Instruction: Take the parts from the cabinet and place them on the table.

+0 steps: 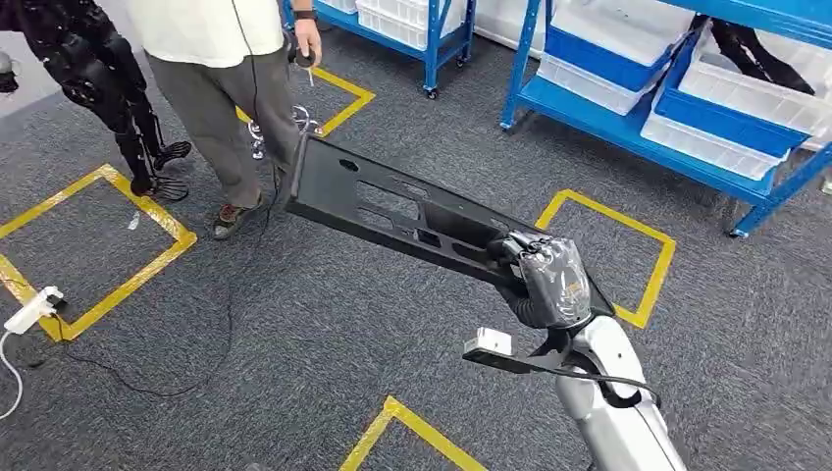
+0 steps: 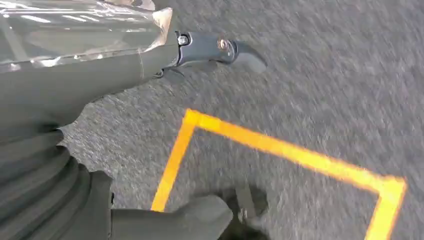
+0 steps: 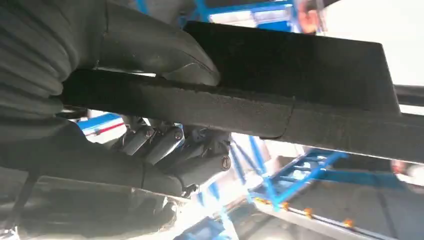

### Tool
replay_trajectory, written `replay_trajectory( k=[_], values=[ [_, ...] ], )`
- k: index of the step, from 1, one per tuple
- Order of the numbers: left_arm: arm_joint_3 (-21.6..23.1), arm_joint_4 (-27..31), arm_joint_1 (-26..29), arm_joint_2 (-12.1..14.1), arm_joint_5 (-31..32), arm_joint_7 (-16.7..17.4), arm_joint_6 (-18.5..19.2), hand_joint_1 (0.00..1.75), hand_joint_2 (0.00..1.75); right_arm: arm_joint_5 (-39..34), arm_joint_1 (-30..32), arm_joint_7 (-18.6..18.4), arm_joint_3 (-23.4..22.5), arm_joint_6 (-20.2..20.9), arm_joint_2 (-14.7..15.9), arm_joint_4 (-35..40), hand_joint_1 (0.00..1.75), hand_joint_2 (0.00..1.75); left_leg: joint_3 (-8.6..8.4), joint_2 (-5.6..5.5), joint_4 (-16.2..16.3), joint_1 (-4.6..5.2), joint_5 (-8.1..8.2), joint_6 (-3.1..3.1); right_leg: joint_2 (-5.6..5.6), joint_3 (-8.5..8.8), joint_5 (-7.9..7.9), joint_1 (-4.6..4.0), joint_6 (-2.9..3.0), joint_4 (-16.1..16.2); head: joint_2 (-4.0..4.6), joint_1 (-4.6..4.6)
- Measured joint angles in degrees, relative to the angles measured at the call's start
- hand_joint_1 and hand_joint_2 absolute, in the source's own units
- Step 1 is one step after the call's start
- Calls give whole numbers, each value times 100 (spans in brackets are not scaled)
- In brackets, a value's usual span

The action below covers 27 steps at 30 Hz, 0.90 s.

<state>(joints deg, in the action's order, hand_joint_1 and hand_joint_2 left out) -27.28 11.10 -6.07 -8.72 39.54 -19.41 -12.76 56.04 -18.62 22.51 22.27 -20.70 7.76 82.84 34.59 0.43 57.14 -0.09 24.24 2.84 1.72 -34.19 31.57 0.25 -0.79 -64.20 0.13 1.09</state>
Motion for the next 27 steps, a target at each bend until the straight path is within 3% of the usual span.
replay_trajectory(
  k=[2,3,4,5,6,7,8,9,12,13,14,15,17,18,19,20,21,22,23,24,27],
  values=[
    [0,0,-19,-6,-33,0,-11,0,175,17,31,0,4,11,30,0,169,175,11,-162,2,-4,-8,14,-116,-434,339,32,26,-892,0,-20],
    [0,0,-17,-15,-55,-2,-17,0,175,20,43,0,4,20,53,0,169,175,10,-250,3,-3,-8,14,-145,-599,394,29,-10,-1202,0,-26],
    [-2,0,-4,-20,-61,-7,-17,0,175,20,40,0,4,39,63,0,169,175,4,-329,5,-3,-8,13,-154,-614,330,35,-51,-1177,0,-20],
    [-2,0,9,-20,-63,-20,-17,0,175,17,39,0,4,52,74,2,169,175,-1,-405,12,-5,-7,12,-155,-503,168,44,-108,-905,0,-15],
    [-4,0,9,-22,-61,-26,-9,0,175,15,39,0,2,55,94,4,169,175,-10,-498,22,-14,-4,4,-180,-259,-104,65,-179,-345,0,-22],
    [-4,0,3,-26,-59,-33,0,0,175,15,40,0,2,59,114,18,169,175,-11,-571,47,-19,5,-12,-263,-27,-333,99,-227,188,0,-20],
    [-4,0,0,-31,-57,-33,2,0,175,15,41,0,2,59,136,20,169,175,16,-630,75,-17,22,-46,-480,98,-405,152,-230,537,0,-35],
    [-4,0,-7,-30,-57,-33,9,0,175,17,46,-2,9,59,146,28,169,175,52,-697,126,16,47,-83,-463,151,-418,110,-173,558,0,-29],
    [-4,0,18,-31,-57,-33,15,0,175,22,74,-13,28,59,138,48,169,175,108,-782,105,-17,-1,-160,-340,129,-438,84,-78,537,0,-11],
    [-4,0,18,-13,-57,-33,15,0,175,22,71,-15,28,61,138,52,169,175,129,-781,134,-41,37,-184,-269,143,-471,164,-14,577,0,-17],
    [-4,0,18,-24,-57,-33,15,0,175,24,67,-31,26,59,138,63,169,175,177,-475,274,0,138,-217,-242,152,-467,140,20,579,0,-2],
    [-7,0,5,-24,-57,-33,18,0,175,26,64,-33,28,61,127,83,169,175,330,-259,590,-6,333,-249,-188,151,-464,128,91,579,0,64],
    [-4,0,-10,-24,-57,-33,15,0,175,88,68,-59,33,70,129,94,169,175,790,-98,1508,-50,742,-299,-64,148,-452,97,115,578,0,55],
    [-4,0,-6,-26,-57,-31,15,0,175,109,71,-89,39,79,131,94,169,175,951,-76,1815,-57,832,-312,-8,147,-448,89,121,577,0,63],
    [-4,0,5,-28,-57,-31,15,0,175,122,71,-116,46,100,131,96,169,175,1000,-60,1883,-64,776,-316,67,150,-444,87,125,577,0,57],
    [-7,0,6,-26,-57,-31,15,0,175,125,68,-129,46,103,131,98,169,175,906,-53,1671,-66,615,-314,126,151,-440,84,129,577,0,61],
    [-11,0,5,-26,-63,-33,11,0,175,138,66,-138,46,109,131,118,169,175,677,-18,1224,-64,384,-297,187,155,-437,83,128,577,0,61],
    [-15,0,3,-24,-63,-33,7,0,175,142,64,-138,46,109,131,131,169,175,519,23,930,-63,260,-282,214,158,-435,82,127,577,0,57],
    [-24,4,-6,-22,-63,-33,7,0,175,142,57,-142,46,109,131,168,169,175,121,296,264,-36,55,-218,277,175,-423,66,109,577,0,68],
    [-24,4,-22,-18,-63,-33,4,0,175,140,55,-153,44,109,133,181,169,175,89,356,164,10,87,-222,327,166,-395,0,67,564,0,51],
    [-31,4,2,-15,-59,-33,0,0,175,140,33,-162,53,114,136,188,169,175,144,141,155,56,66,-145,484,198,-394,34,2,609,0,44]
  ],
)
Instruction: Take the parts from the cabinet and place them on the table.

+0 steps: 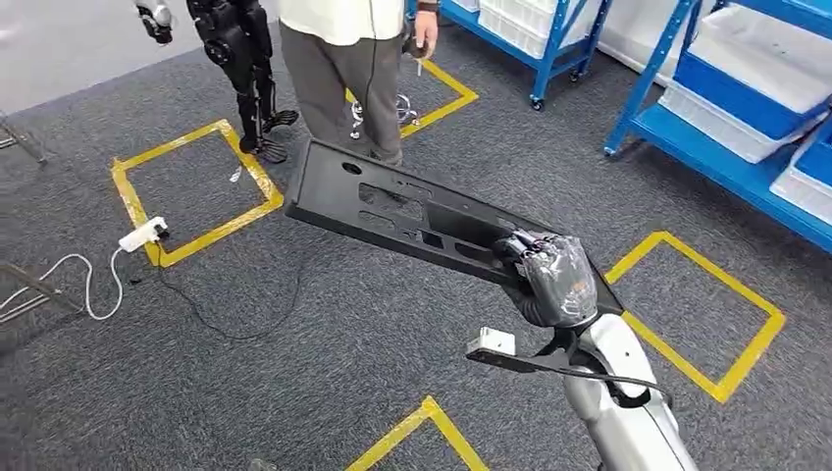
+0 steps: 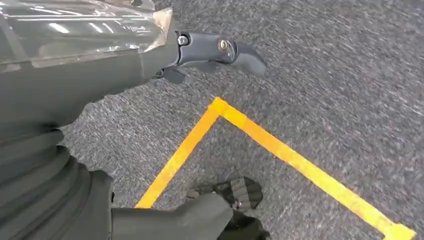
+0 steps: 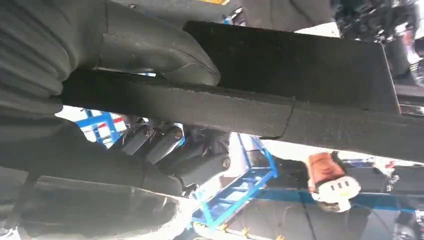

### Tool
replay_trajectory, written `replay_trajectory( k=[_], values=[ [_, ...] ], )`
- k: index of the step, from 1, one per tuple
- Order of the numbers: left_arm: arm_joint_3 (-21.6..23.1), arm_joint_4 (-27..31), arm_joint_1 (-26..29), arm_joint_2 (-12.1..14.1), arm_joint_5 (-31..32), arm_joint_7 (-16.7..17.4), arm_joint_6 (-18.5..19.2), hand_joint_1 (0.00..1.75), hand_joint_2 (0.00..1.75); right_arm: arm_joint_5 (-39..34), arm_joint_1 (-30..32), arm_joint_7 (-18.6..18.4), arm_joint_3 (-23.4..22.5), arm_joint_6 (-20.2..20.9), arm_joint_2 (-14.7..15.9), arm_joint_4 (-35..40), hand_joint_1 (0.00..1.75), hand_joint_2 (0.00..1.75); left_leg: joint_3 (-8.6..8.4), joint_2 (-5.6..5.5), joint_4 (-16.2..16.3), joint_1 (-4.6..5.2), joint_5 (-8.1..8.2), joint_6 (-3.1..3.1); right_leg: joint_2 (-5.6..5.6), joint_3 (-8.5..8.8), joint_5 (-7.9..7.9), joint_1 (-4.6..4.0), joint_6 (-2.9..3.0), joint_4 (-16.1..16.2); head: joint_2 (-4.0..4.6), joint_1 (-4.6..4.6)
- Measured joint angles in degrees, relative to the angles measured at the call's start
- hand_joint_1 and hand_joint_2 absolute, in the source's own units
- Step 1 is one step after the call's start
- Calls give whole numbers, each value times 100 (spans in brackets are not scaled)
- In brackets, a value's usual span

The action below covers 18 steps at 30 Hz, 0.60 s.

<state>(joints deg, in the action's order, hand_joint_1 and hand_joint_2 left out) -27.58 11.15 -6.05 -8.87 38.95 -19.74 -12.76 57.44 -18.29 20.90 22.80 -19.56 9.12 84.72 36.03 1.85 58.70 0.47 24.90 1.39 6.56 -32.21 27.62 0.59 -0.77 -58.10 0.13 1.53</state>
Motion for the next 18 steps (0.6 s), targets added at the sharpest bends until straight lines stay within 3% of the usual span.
replay_trajectory(
  k=[1,2,3,4,6,7,8,10,11,12,13,16,18],
  values=[
    [2,0,7,0,4,0,0,0,175,0,-5,-2,0,0,-2,4,169,175,-44,-66,-80,-13,-45,56,37,34,19,-40,-47,1,0,11],
    [0,-2,21,-13,4,4,0,0,175,0,-9,-9,-4,0,9,7,169,175,-93,-117,-130,-53,-88,96,-198,-52,94,-7,-60,-110,0,-9],
    [0,0,11,-13,9,7,0,0,175,-2,-14,-9,-7,0,20,9,169,175,-92,-171,-147,-66,-102,120,-414,-138,254,-3,-22,-372,0,-9],
    [0,0,-3,-13,13,4,2,0,175,-4,-15,-9,-7,0,22,7,169,175,-88,-228,-145,-66,-116,142,-526,-319,446,6,15,-788,0,-31],
    [0,0,-8,-20,13,6,2,0,175,-2,16,-9,-4,2,39,2,169,175,-81,-391,-141,-64,-116,147,-612,-772,769,16,24,-1693,0,-41],
    [0,0,2,-20,13,7,2,0,175,-2,24,-9,-4,2,46,2,169,175,-83,-480,-139,-64,-116,147,-632,-863,766,14,-20,-1838,0,-44],
    [0,-2,11,-20,13,7,2,0,175,-2,23,-9,-4,2,52,2,169,175,-87,-558,-135,-64,-117,145,-635,-802,654,19,-68,-1668,0,-33],
    [0,-2,12,-22,13,7,2,0,175,-2,8,-9,-7,2,55,2,169,175,-93,-719,-111,-71,-112,134,-688,-386,228,54,-180,-757,0,-41],
    [0,0,11,-22,13,7,2,0,175,-2,-4,-9,-7,2,63,2,169,175,-78,-792,-80,-73,-97,108,-880,-147,25,101,-227,-239,0,-42],
    [0,0,8,-15,13,7,2,0,175,-11,-9,-11,-7,4,72,0,169,175,-33,-856,-21,-36,-76,65,-1076,-97,24,108,-190,-106,0,-55],
    [0,0,10,-15,13,7,2,0,175,-22,-10,-13,-2,9,65,0,169,175,-4,-906,-11,-34,-80,37,-970,-97,-10,91,-131,-87,0,-52],
    [-7,-2,33,-7,13,7,2,0,175,-28,-23,-17,7,15,35,0,169,175,45,-1029,-34,-73,-120,-51,-831,-77,-42,78,-52,-85,0,-42],
    [-7,-2,17,2,24,92,13,0,175,-35,-50,-35,4,15,11,4,169,175,168,-453,269,-48,91,-114,-718,-46,-50,93,58,-59,0,9]
  ],
)
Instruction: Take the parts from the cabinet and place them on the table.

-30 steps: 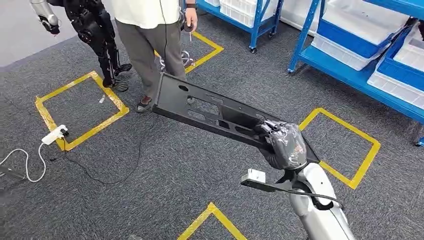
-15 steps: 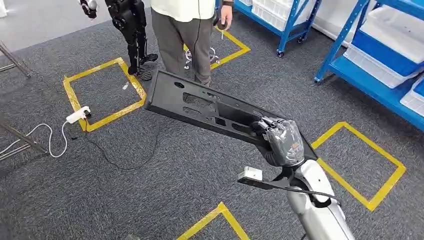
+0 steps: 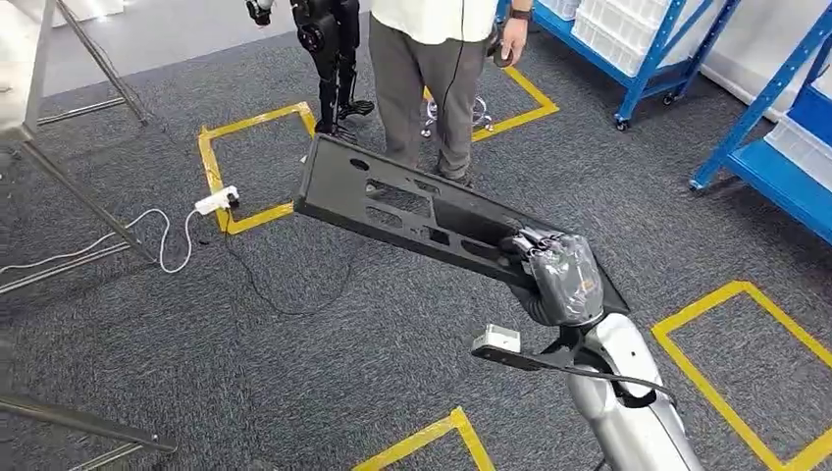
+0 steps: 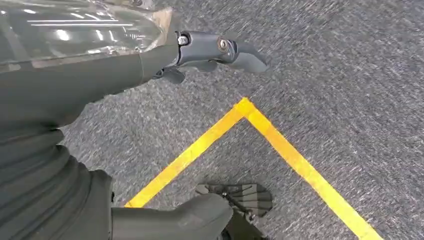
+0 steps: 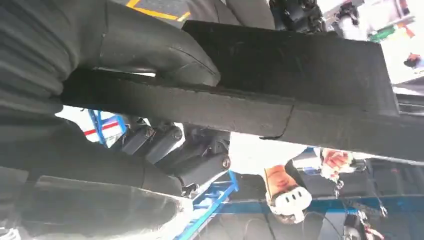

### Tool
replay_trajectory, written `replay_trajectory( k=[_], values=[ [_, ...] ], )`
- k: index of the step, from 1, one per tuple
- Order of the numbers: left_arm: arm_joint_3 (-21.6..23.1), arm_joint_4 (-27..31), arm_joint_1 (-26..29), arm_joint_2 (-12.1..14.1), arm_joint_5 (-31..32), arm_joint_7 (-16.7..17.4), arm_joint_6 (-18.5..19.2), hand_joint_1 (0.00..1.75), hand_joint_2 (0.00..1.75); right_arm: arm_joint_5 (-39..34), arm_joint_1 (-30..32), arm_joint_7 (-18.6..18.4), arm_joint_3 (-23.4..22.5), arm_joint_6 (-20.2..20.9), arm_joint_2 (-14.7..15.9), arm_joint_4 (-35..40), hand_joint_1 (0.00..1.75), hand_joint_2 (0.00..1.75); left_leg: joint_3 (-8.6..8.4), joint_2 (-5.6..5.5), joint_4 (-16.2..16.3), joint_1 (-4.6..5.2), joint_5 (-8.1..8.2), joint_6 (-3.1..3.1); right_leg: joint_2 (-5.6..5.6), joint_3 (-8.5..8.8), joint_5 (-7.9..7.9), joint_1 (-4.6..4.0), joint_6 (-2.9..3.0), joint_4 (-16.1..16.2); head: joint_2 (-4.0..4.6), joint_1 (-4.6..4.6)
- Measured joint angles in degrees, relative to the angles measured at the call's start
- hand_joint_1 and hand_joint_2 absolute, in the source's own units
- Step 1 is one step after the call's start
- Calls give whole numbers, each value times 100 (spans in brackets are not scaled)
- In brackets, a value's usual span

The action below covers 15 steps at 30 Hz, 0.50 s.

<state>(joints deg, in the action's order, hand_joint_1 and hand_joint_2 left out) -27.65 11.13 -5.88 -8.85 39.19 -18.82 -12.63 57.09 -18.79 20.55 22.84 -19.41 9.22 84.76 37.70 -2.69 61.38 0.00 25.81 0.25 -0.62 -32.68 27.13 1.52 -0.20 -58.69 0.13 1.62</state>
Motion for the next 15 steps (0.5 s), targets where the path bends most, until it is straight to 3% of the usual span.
replay_trajectory(
  k=[1,2,3,4,5,6,7,8,9,10,13,14,15],
  values=[
    [0,0,-20,0,4,33,4,0,175,-2,-6,2,0,0,-2,0,169,175,190,146,388,-17,207,-27,62,4,15,-23,54,0,0,2],
    [0,0,-32,0,11,46,7,0,175,0,-2,0,2,0,-2,0,169,175,432,210,863,-37,427,-42,133,7,21,-41,63,-1,0,-5],
    [2,0,-32,-2,18,54,17,0,175,0,3,0,2,0,0,0,169,175,666,232,1310,-49,591,-55,206,5,27,-54,74,-1,0,-2],
    [2,0,-25,-4,33,70,37,0,175,-2,8,2,4,2,-2,-2,169,175,819,240,1583,-62,630,-65,287,5,34,-65,82,-1,0,2],
    [2,0,-17,-4,37,111,46,0,175,-2,5,2,4,2,-4,-2,169,175,798,252,1511,-66,528,-64,356,10,38,-74,84,-1,0,-2],
    [2,0,-19,-4,52,261,77,0,175,-2,-3,2,4,4,-11,-2,169,175,634,265,1178,-65,322,-51,427,17,46,-81,93,-1,0,2],
    [0,0,-19,-2,72,440,138,0,175,-2,-14,2,7,11,-17,-2,169,175,369,313,684,-59,90,-24,488,29,54,-83,100,-1,0,0],
    [2,0,-18,0,96,569,220,0,175,0,-35,2,7,42,-33,-2,169,175,57,487,143,-41,-113,19,538,45,72,-94,89,0,0,0],
    [2,0,-25,9,101,709,265,0,175,0,-52,2,7,57,-44,-2,169,175,-140,874,-220,21,-112,78,585,59,84,-123,76,-3,0,2],
    [2,0,-32,15,109,892,324,0,175,0,-66,2,4,77,-46,-2,169,175,-134,772,-231,49,-126,105,630,62,111,-173,33,2,0,-16],
    [4,-4,9,26,225,1590,439,0,175,2,-95,2,17,122,-85,-2,169,175,-99,547,-256,79,-140,162,828,106,133,-157,-20,35,0,-20],
    [2,-7,33,33,254,1786,426,0,175,0,-129,2,26,138,-105,-2,169,175,-181,468,-354,-6,-209,236,781,43,184,-203,-66,-12,0,-18],
    [2,-9,68,28,269,1860,411,0,175,0,-160,2,33,151,-98,-7,169,175,-199,409,-382,22,-220,252,479,49,264,-148,-60,-153,0,-24]
  ],
)
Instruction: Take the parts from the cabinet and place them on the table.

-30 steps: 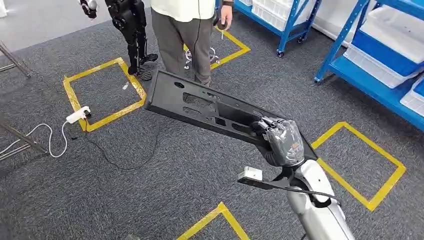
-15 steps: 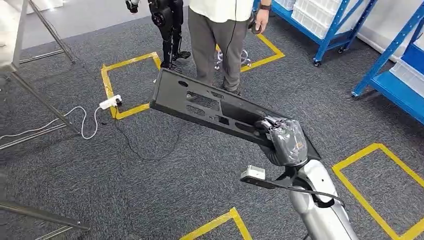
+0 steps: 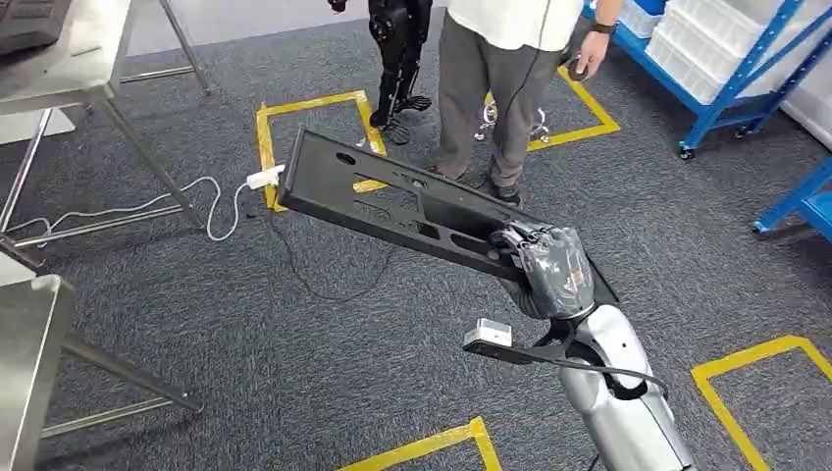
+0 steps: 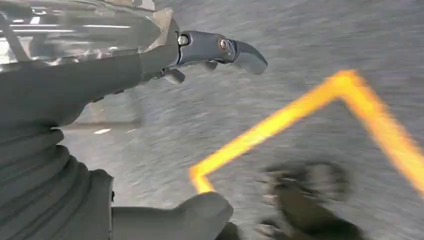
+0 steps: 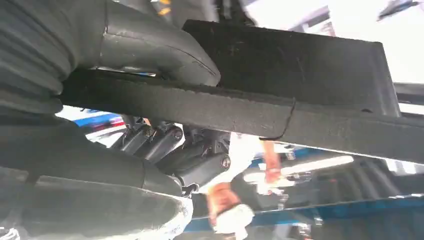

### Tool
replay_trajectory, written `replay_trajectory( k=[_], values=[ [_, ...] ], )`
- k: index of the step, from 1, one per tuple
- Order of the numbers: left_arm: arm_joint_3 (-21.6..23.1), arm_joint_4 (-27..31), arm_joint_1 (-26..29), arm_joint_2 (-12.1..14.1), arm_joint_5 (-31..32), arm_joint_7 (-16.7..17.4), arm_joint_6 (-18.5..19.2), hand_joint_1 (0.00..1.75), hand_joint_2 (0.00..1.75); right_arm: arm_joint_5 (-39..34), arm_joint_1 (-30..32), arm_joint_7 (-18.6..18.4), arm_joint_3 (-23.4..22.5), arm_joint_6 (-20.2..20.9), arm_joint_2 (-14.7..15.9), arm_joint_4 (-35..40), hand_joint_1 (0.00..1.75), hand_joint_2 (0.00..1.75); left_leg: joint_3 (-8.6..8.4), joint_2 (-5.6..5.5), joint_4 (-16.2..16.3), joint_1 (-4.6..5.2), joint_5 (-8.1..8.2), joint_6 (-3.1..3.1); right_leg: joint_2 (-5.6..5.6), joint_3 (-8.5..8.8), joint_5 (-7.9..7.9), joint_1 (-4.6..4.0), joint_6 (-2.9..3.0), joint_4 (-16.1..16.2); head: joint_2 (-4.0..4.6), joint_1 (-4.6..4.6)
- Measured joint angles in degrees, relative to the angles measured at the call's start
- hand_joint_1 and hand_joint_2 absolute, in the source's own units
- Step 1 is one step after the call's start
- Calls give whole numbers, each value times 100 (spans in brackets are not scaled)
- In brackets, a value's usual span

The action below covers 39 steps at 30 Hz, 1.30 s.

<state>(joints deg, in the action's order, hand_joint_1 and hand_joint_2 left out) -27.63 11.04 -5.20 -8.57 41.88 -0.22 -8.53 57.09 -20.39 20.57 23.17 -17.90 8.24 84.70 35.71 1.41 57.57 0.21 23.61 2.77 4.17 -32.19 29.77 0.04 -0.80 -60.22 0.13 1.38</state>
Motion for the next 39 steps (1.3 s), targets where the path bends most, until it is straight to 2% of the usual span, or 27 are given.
replay_trajectory(
  k=[1,2,4,5,6,8,9,10,11,13,14,16,17,19,20,22,23,24,25,29,30,31,32,34,35,37,39],
  values=[
    [-2,0,9,9,20,61,-13,0,175,-7,-23,0,9,11,-2,0,169,175,0,-56,5,-20,-18,36,-219,-153,167,9,42,-322,0,13],
    [-2,0,4,18,20,113,-15,0,175,-18,-24,0,11,20,0,-2,169,175,4,-144,4,-21,-20,43,-317,-355,334,19,72,-743,0,-20],
    [-2,0,5,17,20,146,-13,0,175,-20,-13,0,26,37,20,-42,169,175,6,-365,6,-23,-21,44,-379,-766,540,38,52,-1498,0,-24],
    [-2,0,14,17,20,159,-13,0,175,-20,-15,0,39,39,22,-63,169,175,4,-463,10,-22,-22,42,-387,-809,492,55,11,-1519,0,-18],
    [-2,0,29,20,22,170,-9,0,175,-26,-19,0,50,37,20,-76,169,175,2,-556,21,-26,-20,37,-392,-726,336,75,-50,-1277,0,-17],
    [-4,0,45,24,24,179,0,0,175,-35,-34,0,59,37,22,-76,169,175,2,-725,66,-53,2,0,-501,-314,-101,142,-181,-343,0,-17],
    [-4,0,48,28,31,183,11,0,175,-37,-45,0,63,37,22,-83,169,175,25,-795,107,-58,27,-48,-722,-158,-197,204,-216,54,0,-28],
    [-2,0,45,39,37,188,28,0,175,-37,-59,0,74,37,16,-101,169,175,60,-854,148,-22,43,-92,-723,-117,-200,140,-154,71,0,-39],
    [-2,0,49,39,50,194,42,0,175,-37,-67,0,85,39,0,-103,169,175,79,-890,138,-29,24,-118,-662,-113,-220,150,-96,58,0,-16],
    [-2,-2,87,41,68,207,50,0,175,-37,-71,0,118,39,-20,-111,169,175,89,-959,109,-67,-5,-169,-585,-112,-232,95,-60,53,0,-15],
    [-2,-2,103,48,70,209,50,0,175,-37,-85,0,118,39,-24,-116,169,175,110,-994,127,-81,11,-188,-528,-104,-255,137,-14,81,0,-15],
    [-2,-2,113,52,79,220,53,0,175,-42,-115,0,118,39,-50,-116,169,175,270,-430,514,-46,270,-233,-437,-85,-252,119,77,90,0,55],
    [-2,-2,97,52,83,223,53,0,175,-44,-113,0,120,39,-50,-116,169,175,466,-290,911,-56,466,-253,-382,-83,-243,88,124,89,0,50],
    [-2,-2,88,52,92,240,53,0,175,-44,-98,0,125,39,-46,-133,169,175,889,-187,1730,-75,785,-263,-232,-84,-222,37,158,88,0,52],
    [-2,-2,91,52,92,247,55,0,175,-44,-91,0,129,39,-46,-144,169,175,949,-178,1842,-77,785,-259,-175,-84,-215,21,168,88,0,48],
    [-2,-2,98,55,92,269,55,0,175,-44,-91,0,140,37,-52,-144,169,175,687,-145,1348,-72,460,-204,-31,-75,-202,-16,185,89,0,50],
    [-2,-2,95,57,92,273,55,0,175,-44,-97,0,140,37,-57,-144,169,175,353,-50,762,-41,210,-141,42,-62,-194,-28,192,90,0,50],
    [-2,0,89,61,92,275,55,0,175,-42,-100,0,142,37,-59,-144,169,175,80,193,323,21,85,-67,95,-46,-187,-39,197,92,0,50],
    [-2,0,64,74,92,279,53,0,175,-42,-100,0,142,37,-59,-144,169,175,40,348,226,71,173,-43,156,-46,-175,-68,183,100,0,37],
    [-4,0,55,85,94,286,53,0,175,-37,-111,0,149,37,-94,-144,169,175,30,76,68,127,99,55,413,21,-149,-67,106,160,0,50],
    [-4,-2,71,76,94,293,55,0,175,-35,-127,0,144,35,-98,-151,169,175,-89,17,-51,22,16,51,275,-39,-104,-78,87,81,0,35],
    [-4,-2,64,74,96,292,53,0,175,-37,-139,0,144,35,-94,-160,169,175,-118,-47,-119,12,-18,92,-72,-102,11,-35,94,-130,2,44],
    [-7,-2,56,79,94,301,53,0,175,-39,-149,0,140,35,-87,-164,169,175,-119,-102,-120,6,-37,109,-255,-286,181,-15,118,-514,0,35],
    [-7,-2,32,76,96,299,55,0,175,-37,-130,0,138,35,-59,-192,169,175,-117,-287,-119,-32,-36,106,-384,-752,493,20,100,-1430,0,17],
    [-7,-2,38,72,98,299,61,0,175,-41,-116,9,138,33,-50,-212,169,175,-118,-389,-117,-44,-36,95,-393,-905,520,44,51,-1681,0,22],
    [-9,-2,56,61,98,303,61,0,175,-59,-120,22,135,30,-33,-238,169,175,-130,-571,-105,-82,-31,48,-398,-768,250,106,-91,-1263,0,22],
    [-9,-2,62,61,100,303,59,0,175,-66,-136,26,135,28,-28,-247,169,175,-128,-733,-44,-137,5,-47,-553,-328,-197,211,-262,-265,0,22]
  ],
)
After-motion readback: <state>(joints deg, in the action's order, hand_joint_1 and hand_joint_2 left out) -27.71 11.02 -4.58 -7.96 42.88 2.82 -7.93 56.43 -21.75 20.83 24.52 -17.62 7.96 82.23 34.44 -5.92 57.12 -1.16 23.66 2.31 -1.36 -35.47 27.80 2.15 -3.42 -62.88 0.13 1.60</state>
